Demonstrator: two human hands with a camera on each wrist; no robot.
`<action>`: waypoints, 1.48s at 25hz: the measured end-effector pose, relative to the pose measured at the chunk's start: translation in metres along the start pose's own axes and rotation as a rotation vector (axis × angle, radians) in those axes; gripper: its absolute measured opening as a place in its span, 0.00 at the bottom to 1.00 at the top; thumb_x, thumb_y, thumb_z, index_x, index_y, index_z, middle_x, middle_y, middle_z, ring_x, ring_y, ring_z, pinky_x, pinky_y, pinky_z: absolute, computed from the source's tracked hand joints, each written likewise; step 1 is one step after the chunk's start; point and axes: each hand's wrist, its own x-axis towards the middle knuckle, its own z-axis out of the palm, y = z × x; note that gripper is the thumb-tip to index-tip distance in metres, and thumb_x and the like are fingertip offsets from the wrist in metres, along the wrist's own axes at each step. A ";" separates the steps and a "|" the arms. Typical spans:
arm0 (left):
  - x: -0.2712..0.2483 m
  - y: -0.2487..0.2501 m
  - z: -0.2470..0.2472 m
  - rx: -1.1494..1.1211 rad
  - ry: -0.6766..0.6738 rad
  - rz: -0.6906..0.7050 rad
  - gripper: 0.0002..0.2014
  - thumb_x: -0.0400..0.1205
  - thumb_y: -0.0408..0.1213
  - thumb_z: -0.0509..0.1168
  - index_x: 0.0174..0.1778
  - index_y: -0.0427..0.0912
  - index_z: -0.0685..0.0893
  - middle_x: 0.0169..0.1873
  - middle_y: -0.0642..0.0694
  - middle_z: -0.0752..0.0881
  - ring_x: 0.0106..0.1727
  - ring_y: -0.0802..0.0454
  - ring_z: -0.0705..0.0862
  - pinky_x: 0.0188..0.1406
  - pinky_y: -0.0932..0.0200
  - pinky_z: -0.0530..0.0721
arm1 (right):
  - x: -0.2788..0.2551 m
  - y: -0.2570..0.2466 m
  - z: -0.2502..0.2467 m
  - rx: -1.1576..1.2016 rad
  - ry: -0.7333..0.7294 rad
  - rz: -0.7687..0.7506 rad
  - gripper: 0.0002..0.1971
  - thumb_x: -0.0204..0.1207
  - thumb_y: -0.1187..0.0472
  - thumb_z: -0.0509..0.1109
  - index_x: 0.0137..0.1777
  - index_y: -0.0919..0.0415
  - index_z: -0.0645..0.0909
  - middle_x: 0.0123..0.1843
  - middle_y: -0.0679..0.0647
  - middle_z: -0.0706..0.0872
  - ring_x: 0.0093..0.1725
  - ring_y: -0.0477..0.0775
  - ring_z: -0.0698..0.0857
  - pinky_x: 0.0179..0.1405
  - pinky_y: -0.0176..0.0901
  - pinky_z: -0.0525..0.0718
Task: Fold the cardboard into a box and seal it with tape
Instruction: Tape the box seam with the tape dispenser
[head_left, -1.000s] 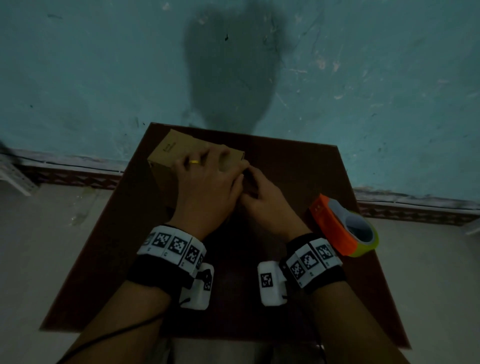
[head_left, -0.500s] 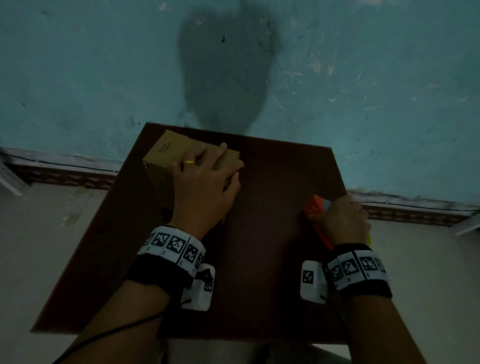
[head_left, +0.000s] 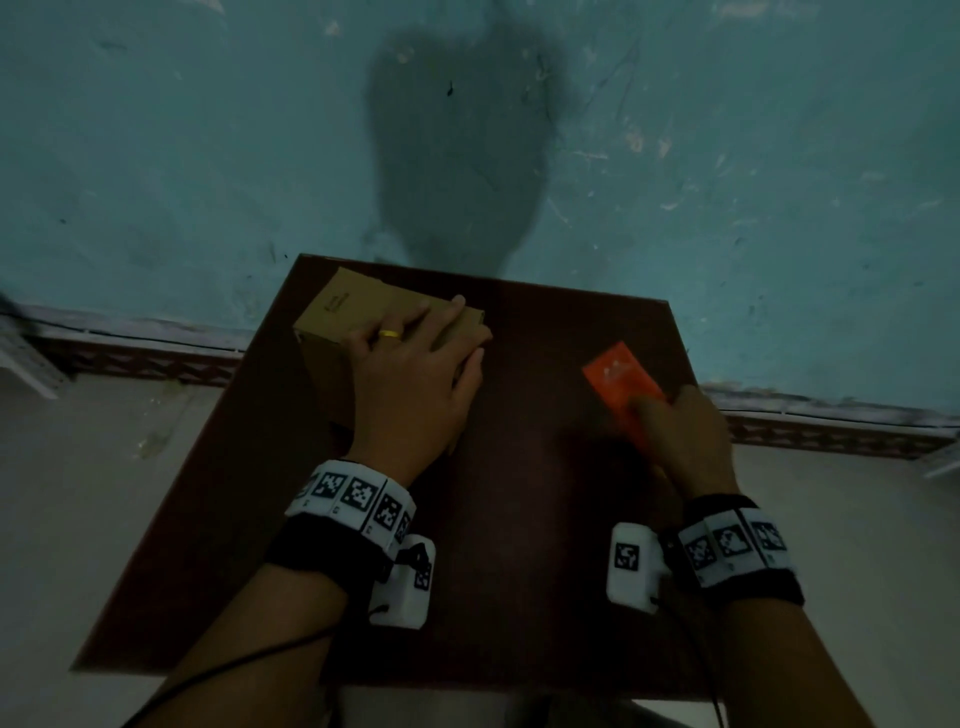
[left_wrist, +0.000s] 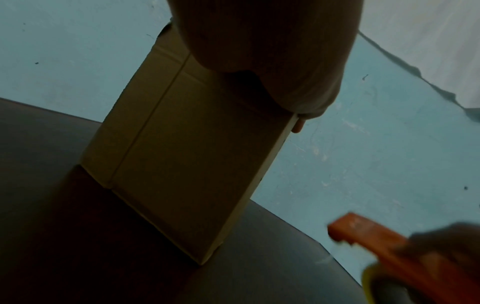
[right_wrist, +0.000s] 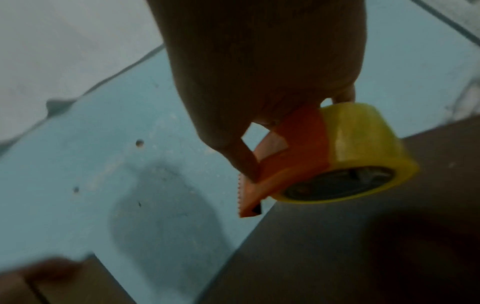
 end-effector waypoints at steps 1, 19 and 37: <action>0.000 0.000 0.000 -0.001 -0.001 -0.001 0.17 0.90 0.55 0.57 0.70 0.67 0.86 0.81 0.61 0.79 0.78 0.48 0.77 0.71 0.39 0.66 | -0.004 -0.011 -0.004 0.194 -0.025 -0.048 0.21 0.76 0.42 0.73 0.56 0.60 0.85 0.57 0.64 0.91 0.57 0.69 0.90 0.61 0.68 0.89; -0.003 -0.003 -0.003 -0.049 0.021 0.038 0.18 0.89 0.55 0.59 0.72 0.64 0.85 0.79 0.59 0.82 0.77 0.45 0.79 0.63 0.40 0.69 | -0.044 -0.110 -0.006 0.876 -0.301 -0.301 0.33 0.63 0.31 0.80 0.48 0.64 0.96 0.49 0.70 0.97 0.54 0.77 0.94 0.64 0.72 0.90; -0.002 -0.002 -0.011 -0.149 -0.045 -0.002 0.19 0.87 0.59 0.56 0.70 0.68 0.86 0.79 0.64 0.80 0.80 0.49 0.76 0.70 0.42 0.64 | -0.043 -0.105 -0.005 0.677 -0.352 -0.384 0.36 0.75 0.33 0.76 0.56 0.73 0.92 0.50 0.73 0.95 0.54 0.84 0.92 0.61 0.81 0.90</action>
